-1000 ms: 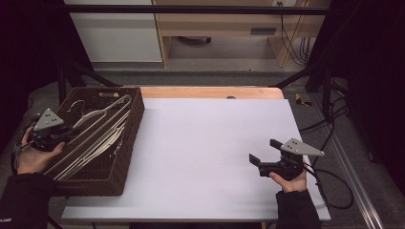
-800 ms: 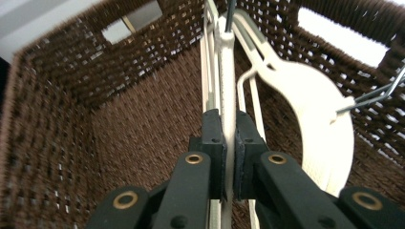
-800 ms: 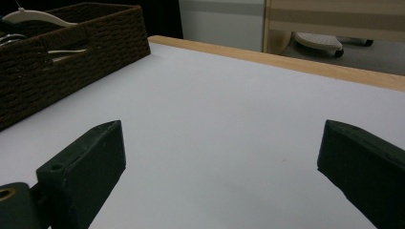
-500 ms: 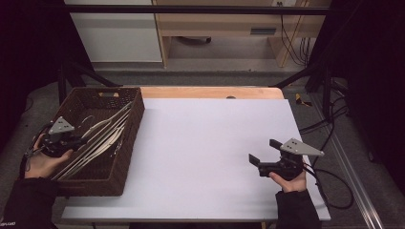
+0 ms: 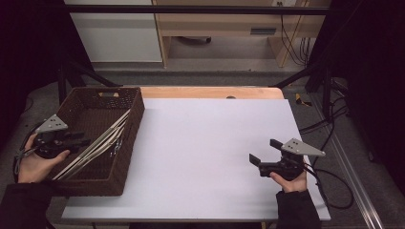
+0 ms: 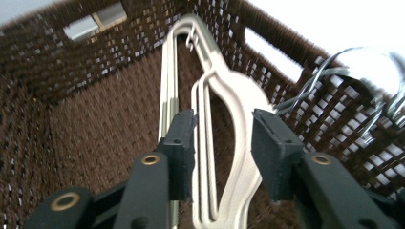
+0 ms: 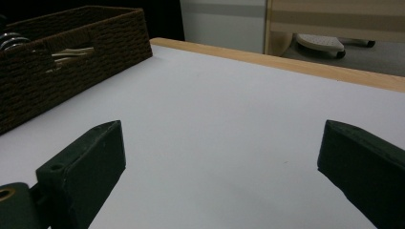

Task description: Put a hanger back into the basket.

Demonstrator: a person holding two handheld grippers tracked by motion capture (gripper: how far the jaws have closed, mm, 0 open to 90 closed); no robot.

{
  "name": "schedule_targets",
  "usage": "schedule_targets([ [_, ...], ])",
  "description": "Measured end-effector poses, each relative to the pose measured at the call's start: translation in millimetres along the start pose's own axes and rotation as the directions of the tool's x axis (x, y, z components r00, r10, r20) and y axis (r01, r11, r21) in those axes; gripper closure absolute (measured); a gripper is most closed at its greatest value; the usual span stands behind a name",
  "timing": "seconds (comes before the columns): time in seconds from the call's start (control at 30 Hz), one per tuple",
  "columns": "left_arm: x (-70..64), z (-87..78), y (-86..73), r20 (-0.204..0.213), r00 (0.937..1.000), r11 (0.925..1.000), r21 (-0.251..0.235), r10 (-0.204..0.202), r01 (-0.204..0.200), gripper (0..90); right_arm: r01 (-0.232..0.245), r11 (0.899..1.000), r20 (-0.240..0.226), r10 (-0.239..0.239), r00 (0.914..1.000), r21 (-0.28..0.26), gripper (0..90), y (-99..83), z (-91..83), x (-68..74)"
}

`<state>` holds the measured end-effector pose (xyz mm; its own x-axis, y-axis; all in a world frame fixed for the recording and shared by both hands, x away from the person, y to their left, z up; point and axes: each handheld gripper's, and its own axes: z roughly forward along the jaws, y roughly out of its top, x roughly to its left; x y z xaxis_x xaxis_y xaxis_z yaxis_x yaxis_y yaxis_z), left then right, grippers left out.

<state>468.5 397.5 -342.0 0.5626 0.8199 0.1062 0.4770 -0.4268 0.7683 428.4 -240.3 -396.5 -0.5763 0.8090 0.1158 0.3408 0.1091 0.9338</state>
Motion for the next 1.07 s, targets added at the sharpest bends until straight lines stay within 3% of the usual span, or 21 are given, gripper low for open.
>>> schedule_targets([
  [0.1, -8.1, -6.8, 7.3, 0.01, 0.9997, 0.997, -0.073, -0.023, 0.024, 49.9, 0.002, 1.0, -0.002, -0.002, 1.0, -0.002, 2.6, 0.2, -1.0, -0.5],
  [0.2, -21.2, -11.2, 15.8, 0.032, 0.999, 0.9895, -0.14, -0.032, 0.036, 44.1, 0.002, 1.0, -0.003, -0.003, 1.0, -0.005, 2.5, 0.4, -1.2, -0.6],
  [0.47, -65.1, -13.2, 34.7, 0.097, 0.9953, 0.9492, -0.313, -0.007, 0.037, 25.4, 0.0, 1.0, -0.004, 0.0, 1.0, -0.016, 2.1, 1.2, -3.4, -1.1],
  [0.57, -80.4, -9.1, 37.9, 0.151, 0.9884, 0.9348, -0.348, -0.017, 0.069, 21.4, 0.004, 1.0, -0.014, -0.005, 0.9999, -0.021, 1.9, 1.5, -5.1, -1.5],
  [0.8, -111.1, 2.0, 39.8, 0.185, 0.9824, 0.9123, -0.397, -0.025, 0.099, 6.1, 0.002, 0.999, -0.026, -0.003, 0.9997, -0.054, 1.3, 3.1, -10.4, -2.5],
  [0.93, -124.0, 8.6, 36.0, 0.181, 0.9832, 0.9109, -0.401, -0.024, 0.096, 3.6, 0.001, 0.998, -0.029, -0.002, 0.9996, -0.058, 0.7, 3.4, -12.2, -2.9],
  [1.07, -127.7, 15.3, 29.6, 0.19, 0.9814, 0.9086, -0.405, -0.026, 0.102, 3.1, -0.002, 0.998, -0.036, 0.0, 0.9994, -0.056, 0.5, 3.6, -13.8, -3.0],
])
